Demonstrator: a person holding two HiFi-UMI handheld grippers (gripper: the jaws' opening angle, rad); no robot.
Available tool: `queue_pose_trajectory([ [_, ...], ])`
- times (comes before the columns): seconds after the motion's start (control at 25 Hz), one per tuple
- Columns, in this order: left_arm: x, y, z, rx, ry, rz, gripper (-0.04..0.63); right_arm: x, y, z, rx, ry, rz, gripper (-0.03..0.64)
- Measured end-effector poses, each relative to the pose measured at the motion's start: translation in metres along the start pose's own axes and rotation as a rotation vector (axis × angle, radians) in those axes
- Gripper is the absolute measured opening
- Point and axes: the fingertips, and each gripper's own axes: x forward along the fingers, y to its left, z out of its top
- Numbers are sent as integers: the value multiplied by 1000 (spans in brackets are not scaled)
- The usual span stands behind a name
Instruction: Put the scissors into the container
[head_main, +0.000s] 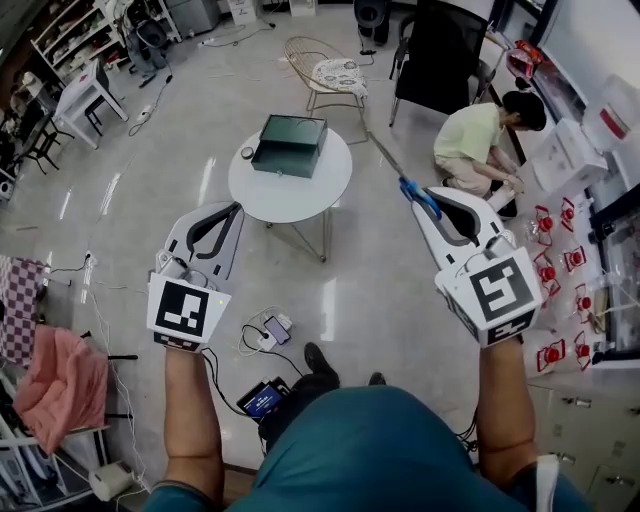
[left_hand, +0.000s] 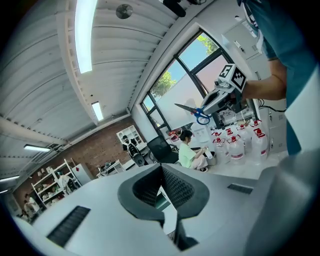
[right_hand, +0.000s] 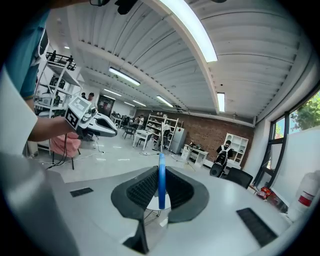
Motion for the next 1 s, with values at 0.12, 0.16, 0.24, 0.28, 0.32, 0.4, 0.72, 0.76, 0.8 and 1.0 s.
queue_pose_trajectory([
  [0.12, 5, 21, -13, -6, -6, -11, 17, 19, 3, 7, 7, 10, -17, 54],
  [0.16, 6, 26, -17, -7, -7, -15, 17, 24, 5, 9, 9, 13, -20, 54],
  [0.24, 10, 35, -24, -6, -10, -22, 17, 34, 8, 10, 10, 18, -26, 54],
  [0.28, 12, 39, -26, -6, -12, -25, 17, 38, 9, 11, 11, 22, -29, 54],
  [0.32, 14, 42, -29, -6, -15, -28, 17, 41, 9, 11, 11, 25, -33, 54],
  [0.4, 14, 50, -34, -8, -21, -34, 17, 48, 13, 14, 10, 32, -40, 54],
  [0.72, 4, 98, -57, -2, -48, -39, 17, 82, 33, 43, -10, 49, -65, 54],
  [0.76, 2, 106, -60, -3, -50, -38, 17, 89, 36, 49, -13, 51, -66, 54],
  [0.8, 1, 113, -64, -6, -53, -37, 17, 95, 40, 53, -16, 54, -66, 54],
  [1.0, -10, 151, -87, -23, -66, -19, 17, 131, 59, 76, -39, 60, -59, 54],
])
